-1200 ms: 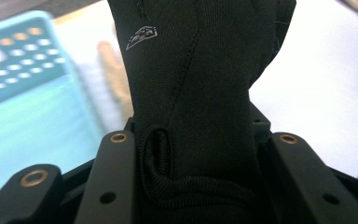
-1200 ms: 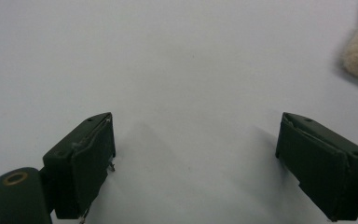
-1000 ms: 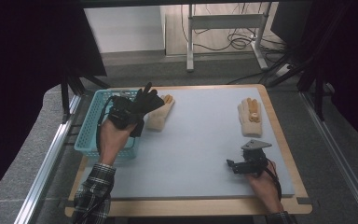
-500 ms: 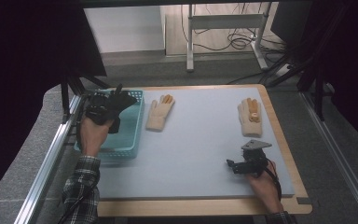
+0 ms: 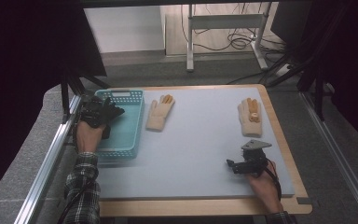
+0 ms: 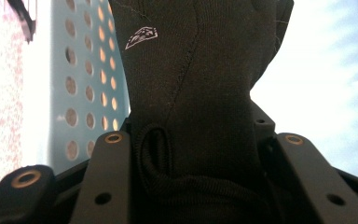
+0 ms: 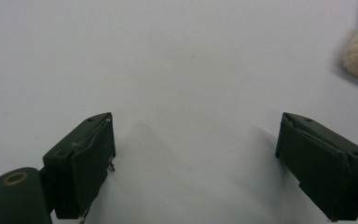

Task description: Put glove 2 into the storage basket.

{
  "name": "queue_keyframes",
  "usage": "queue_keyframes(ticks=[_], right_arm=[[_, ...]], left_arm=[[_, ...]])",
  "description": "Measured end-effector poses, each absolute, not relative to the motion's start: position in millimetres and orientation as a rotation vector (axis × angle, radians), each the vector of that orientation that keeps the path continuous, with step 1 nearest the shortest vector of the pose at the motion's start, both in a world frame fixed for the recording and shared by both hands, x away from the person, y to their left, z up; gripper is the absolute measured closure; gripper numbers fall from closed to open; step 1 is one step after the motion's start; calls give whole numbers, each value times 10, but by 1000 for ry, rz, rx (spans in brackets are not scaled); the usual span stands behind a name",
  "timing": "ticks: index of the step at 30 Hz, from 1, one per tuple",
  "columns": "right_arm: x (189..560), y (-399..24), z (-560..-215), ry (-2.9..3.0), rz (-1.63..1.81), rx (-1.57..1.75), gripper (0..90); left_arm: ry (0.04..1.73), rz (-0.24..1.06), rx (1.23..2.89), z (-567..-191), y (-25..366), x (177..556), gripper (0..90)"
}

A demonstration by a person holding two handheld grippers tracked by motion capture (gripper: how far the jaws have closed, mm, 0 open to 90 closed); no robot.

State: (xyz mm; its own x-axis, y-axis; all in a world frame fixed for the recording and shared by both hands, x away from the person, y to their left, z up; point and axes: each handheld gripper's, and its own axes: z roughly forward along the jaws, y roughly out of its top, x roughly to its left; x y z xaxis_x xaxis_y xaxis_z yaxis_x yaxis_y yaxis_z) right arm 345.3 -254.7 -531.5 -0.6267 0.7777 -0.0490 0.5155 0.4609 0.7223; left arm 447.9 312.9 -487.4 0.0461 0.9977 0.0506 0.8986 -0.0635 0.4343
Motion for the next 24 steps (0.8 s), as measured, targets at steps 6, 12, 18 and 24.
queue_keyframes(ticks=[6,12,18,24], right_arm=[[3452,-2546,-5315,2342,969,1091,114],[3453,-2547,-5315,2342,970,1090,114],[3453,-2547,-5316,2341,969,1089,113],[3453,-2546,-5316,2342,969,1090,113]], left_arm=[[1967,513,2088,-4966,3161,4540,545],[1968,526,2139,-4977,3144,4580,440],[1903,419,2097,-4944,3162,4557,188],[1801,441,2040,-4744,3181,4446,99]])
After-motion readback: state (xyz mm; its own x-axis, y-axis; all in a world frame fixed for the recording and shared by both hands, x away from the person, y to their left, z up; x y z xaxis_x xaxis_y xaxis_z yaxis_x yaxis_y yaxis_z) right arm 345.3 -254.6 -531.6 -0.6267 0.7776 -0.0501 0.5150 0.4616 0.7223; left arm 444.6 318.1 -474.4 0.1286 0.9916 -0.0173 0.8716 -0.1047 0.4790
